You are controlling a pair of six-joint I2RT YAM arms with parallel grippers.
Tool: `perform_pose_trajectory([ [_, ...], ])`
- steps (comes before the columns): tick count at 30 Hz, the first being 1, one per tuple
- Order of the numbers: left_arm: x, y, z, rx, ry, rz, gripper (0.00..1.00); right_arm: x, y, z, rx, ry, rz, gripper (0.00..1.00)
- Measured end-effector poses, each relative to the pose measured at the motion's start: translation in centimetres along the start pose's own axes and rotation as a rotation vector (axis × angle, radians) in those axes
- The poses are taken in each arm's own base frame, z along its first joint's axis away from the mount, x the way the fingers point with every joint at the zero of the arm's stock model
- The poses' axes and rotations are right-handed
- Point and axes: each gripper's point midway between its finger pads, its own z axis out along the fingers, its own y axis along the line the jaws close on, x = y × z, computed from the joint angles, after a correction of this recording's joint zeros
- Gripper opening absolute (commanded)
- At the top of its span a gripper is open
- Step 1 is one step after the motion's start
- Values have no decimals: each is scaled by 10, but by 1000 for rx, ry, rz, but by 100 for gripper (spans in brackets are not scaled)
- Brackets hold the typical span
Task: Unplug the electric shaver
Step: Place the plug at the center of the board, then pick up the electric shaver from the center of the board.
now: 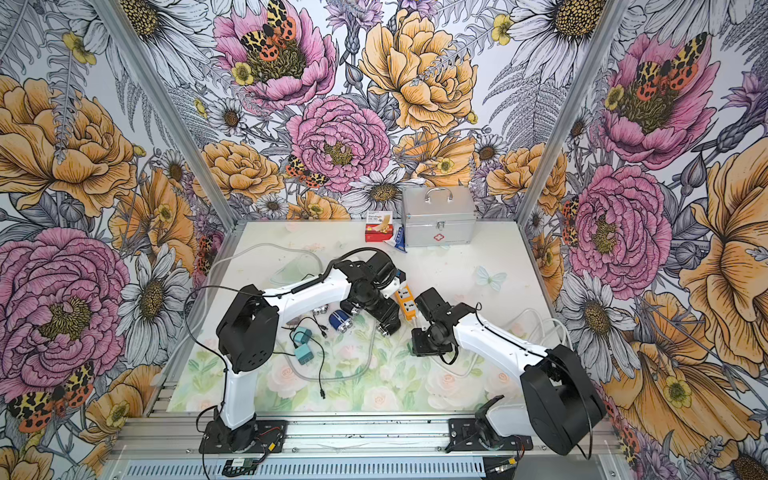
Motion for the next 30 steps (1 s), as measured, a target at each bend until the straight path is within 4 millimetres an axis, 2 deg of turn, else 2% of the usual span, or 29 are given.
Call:
perform_pose_trajectory([
  [7,4,-7,4,2,12,60,69,4,-12,-2,69,16,10,57],
  [19,16,1,18,-102,56,143,72,-26,-9,-35,111,-110,-2,61],
  [25,21,0,28,-107,82,173,70,-28,-14,-37,134,-120,5,66],
  [30,24,1,34,-107,98,174,61,-33,-16,-41,150,-141,11,66],
])
